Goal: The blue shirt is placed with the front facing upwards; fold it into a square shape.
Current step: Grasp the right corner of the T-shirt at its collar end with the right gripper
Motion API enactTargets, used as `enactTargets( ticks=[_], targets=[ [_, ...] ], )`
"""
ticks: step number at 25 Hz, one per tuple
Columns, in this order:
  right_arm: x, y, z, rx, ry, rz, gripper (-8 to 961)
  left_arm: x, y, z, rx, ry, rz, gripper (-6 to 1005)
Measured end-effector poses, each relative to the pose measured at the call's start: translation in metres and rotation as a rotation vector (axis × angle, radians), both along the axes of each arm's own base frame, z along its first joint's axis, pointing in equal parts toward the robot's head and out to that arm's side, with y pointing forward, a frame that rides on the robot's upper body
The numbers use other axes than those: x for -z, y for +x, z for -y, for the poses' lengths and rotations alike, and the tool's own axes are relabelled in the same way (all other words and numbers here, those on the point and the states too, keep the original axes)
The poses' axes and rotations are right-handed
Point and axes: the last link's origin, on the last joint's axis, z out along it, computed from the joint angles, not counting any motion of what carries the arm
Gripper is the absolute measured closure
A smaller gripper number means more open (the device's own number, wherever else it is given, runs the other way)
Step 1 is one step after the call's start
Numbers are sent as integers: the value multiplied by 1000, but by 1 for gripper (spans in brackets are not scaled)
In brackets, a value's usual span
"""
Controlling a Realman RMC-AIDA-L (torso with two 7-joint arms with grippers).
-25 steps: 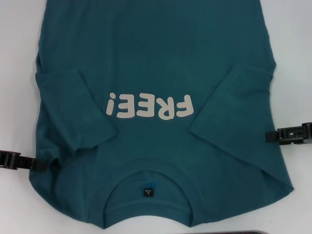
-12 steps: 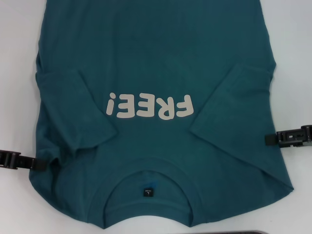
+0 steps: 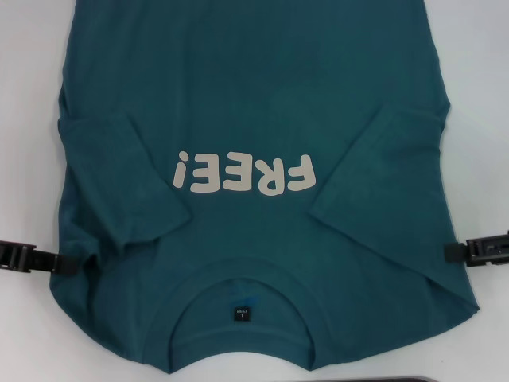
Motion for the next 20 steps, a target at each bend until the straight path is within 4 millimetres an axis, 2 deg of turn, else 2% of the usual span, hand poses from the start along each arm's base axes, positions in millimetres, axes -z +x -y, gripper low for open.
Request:
enactTargets(
  ticks=[8, 20],
  targets=[
    [-1, 3, 8, 15, -37, 14, 176, 2, 5, -5, 15, -2, 3, 949],
    [6, -1, 5, 6, -50, 13, 220, 3, 5, -5, 19, -4, 4, 950]
  ],
)
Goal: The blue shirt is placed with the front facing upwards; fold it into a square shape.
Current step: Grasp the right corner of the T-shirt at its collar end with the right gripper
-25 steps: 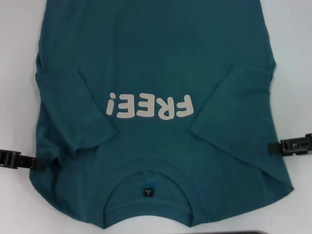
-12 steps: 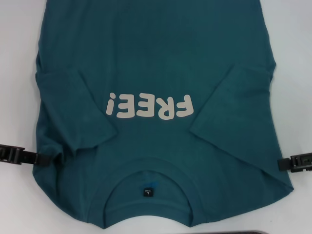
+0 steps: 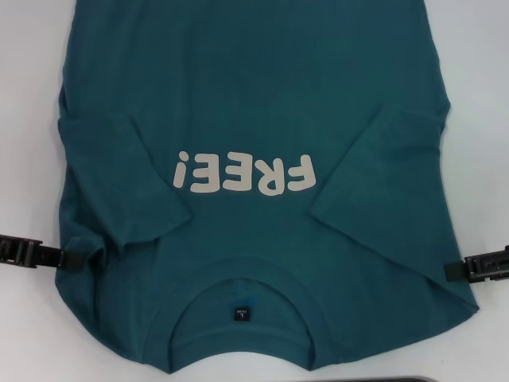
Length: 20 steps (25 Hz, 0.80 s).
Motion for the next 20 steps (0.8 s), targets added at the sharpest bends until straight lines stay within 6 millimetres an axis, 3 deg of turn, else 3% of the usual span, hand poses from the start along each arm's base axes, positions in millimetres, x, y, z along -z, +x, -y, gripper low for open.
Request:
enactTargets(
  ticks=[20],
  targets=[
    [3, -17, -3, -43, -30, -83, 219, 3, 2, -4, 5, -2, 0, 950]
  ],
)
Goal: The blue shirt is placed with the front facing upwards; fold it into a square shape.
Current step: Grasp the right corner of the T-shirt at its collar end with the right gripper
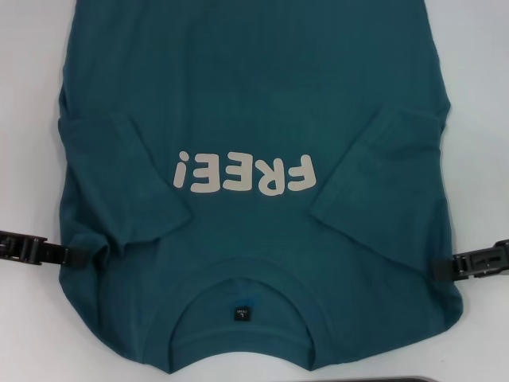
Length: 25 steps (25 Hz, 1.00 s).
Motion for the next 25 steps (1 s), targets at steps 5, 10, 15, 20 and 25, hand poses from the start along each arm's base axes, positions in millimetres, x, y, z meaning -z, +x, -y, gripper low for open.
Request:
enactTargets(
  ticks=[5, 10, 15, 20, 25],
  targets=[
    [-7, 8, 5, 21, 5, 14, 219, 0, 0, 0, 0, 1, 0, 950],
    [-11, 12, 12, 38, -9, 21, 219, 0, 1, -1, 2, 3, 3, 950],
    [-12, 16, 16, 53, -25, 40, 220, 2, 2, -1, 2, 1, 7, 950],
    [-13, 18, 18, 58, -29, 52, 220, 2, 2, -1, 1, 4, 8, 950],
    [-12, 19, 17, 58, -32, 59, 220, 3, 2, -2, 2, 7, 7, 950]
  ],
)
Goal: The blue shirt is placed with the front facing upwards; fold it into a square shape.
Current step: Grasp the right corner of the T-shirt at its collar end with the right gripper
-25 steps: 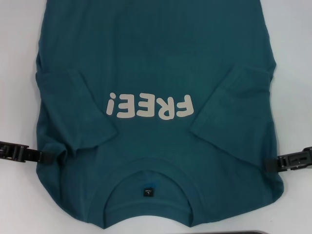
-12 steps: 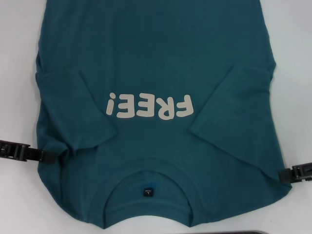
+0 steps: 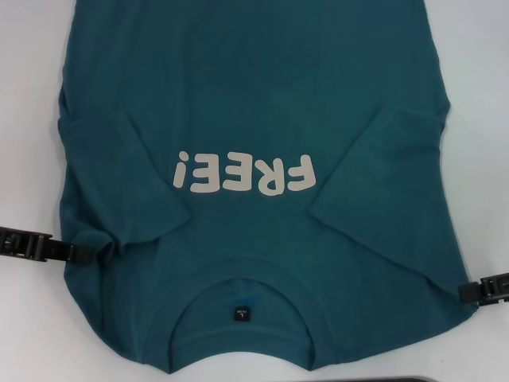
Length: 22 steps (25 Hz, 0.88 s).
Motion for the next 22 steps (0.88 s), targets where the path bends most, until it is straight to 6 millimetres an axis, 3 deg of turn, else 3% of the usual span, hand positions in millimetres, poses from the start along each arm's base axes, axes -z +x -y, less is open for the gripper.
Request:
enactTargets(
  ticks=[22],
  targets=[
    [11, -3, -1, 5, -28, 7, 219, -1, 0, -1, 4, 7, -3, 950]
  ],
)
